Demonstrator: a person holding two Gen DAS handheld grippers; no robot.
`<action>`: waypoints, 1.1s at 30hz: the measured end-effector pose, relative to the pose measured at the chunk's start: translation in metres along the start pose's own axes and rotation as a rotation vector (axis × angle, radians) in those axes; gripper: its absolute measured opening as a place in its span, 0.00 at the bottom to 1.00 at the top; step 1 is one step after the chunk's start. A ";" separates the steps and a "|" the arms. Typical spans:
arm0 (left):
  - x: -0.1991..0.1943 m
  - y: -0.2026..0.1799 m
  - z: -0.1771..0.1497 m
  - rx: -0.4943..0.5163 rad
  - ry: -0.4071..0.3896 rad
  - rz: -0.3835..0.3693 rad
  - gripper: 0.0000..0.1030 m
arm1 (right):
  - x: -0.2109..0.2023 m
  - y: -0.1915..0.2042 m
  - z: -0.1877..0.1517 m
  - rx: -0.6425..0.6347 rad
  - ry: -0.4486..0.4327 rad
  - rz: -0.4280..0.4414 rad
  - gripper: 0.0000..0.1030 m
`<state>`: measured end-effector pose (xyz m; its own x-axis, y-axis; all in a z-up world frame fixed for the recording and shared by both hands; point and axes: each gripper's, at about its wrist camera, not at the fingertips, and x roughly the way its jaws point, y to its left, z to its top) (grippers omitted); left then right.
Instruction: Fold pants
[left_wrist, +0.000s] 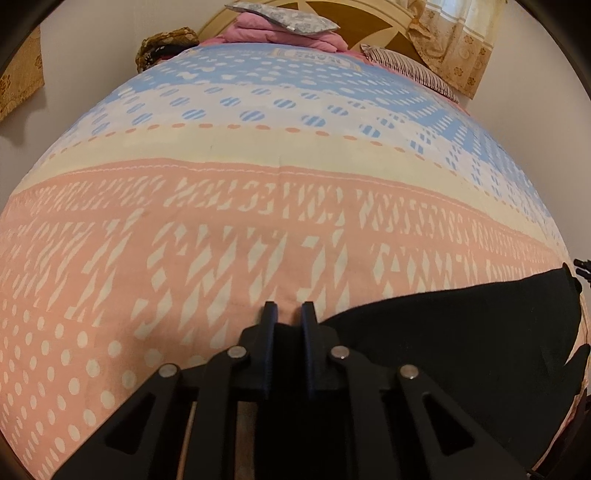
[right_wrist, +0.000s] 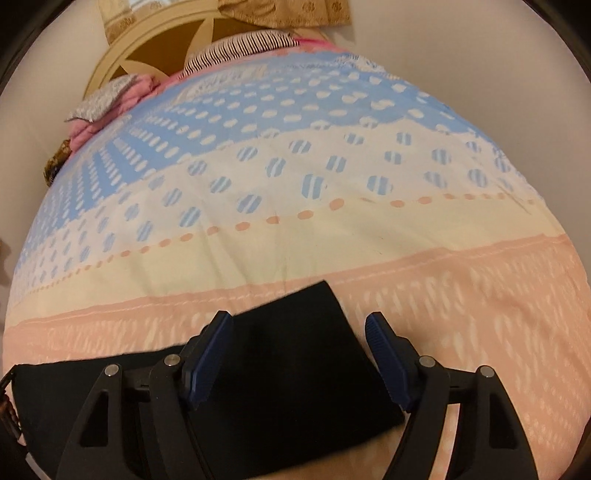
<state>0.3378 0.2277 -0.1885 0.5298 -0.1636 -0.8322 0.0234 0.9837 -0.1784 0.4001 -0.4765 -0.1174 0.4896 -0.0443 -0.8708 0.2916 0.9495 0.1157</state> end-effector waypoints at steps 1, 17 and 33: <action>0.001 -0.001 0.000 0.002 -0.001 0.004 0.13 | 0.005 0.001 0.001 -0.003 0.009 0.002 0.73; 0.000 -0.014 0.004 0.042 -0.017 0.069 0.11 | 0.000 -0.003 -0.009 -0.088 -0.008 0.049 0.11; -0.093 0.000 -0.001 -0.071 -0.257 -0.157 0.11 | -0.157 -0.021 -0.071 -0.084 -0.382 0.183 0.10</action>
<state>0.2874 0.2432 -0.1116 0.7219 -0.2802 -0.6327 0.0675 0.9385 -0.3386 0.2584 -0.4672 -0.0171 0.8005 0.0307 -0.5986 0.1112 0.9737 0.1987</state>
